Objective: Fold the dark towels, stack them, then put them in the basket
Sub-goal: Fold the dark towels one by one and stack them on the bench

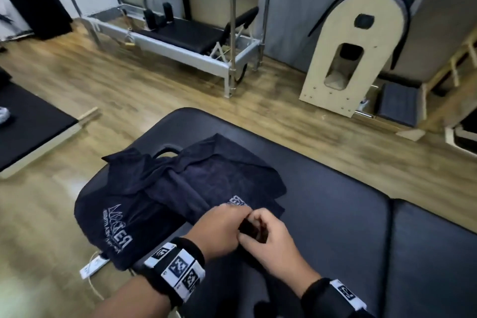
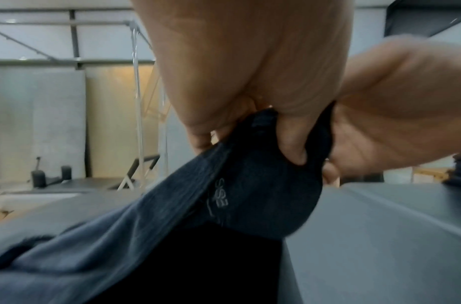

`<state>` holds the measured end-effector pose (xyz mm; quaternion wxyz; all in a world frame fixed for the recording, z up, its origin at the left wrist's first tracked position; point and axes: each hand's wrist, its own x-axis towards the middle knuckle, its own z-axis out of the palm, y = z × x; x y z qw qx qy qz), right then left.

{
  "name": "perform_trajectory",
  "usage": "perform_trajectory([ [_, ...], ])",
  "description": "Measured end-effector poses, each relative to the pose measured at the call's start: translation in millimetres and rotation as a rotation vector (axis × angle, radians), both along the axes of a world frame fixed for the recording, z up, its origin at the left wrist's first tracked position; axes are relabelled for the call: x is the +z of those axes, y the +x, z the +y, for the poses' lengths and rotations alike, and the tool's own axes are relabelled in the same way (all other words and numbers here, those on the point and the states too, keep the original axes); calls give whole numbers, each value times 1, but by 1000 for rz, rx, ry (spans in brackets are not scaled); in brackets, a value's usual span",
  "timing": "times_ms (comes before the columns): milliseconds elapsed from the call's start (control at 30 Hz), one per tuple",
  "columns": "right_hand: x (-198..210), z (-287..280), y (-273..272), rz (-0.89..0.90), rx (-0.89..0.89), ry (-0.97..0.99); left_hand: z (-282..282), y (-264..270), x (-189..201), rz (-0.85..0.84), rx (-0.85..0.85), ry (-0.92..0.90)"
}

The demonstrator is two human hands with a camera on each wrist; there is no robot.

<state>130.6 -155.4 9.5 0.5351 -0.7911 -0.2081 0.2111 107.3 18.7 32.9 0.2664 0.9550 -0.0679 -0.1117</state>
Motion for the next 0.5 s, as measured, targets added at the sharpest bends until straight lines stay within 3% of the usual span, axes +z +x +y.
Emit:
perform_trajectory([
  [67,8,-18,-3,-62,-31,-21,-6,2,18,-76,-1,-32],
  [200,11,-31,8,-240,-133,-77,-20,5,64,-198,16,-283],
  [367,56,-36,33,-179,-257,44,-19,12,134,-398,90,-579],
  [500,81,-42,18,-228,-167,41,-15,13,168,-409,93,-741],
])
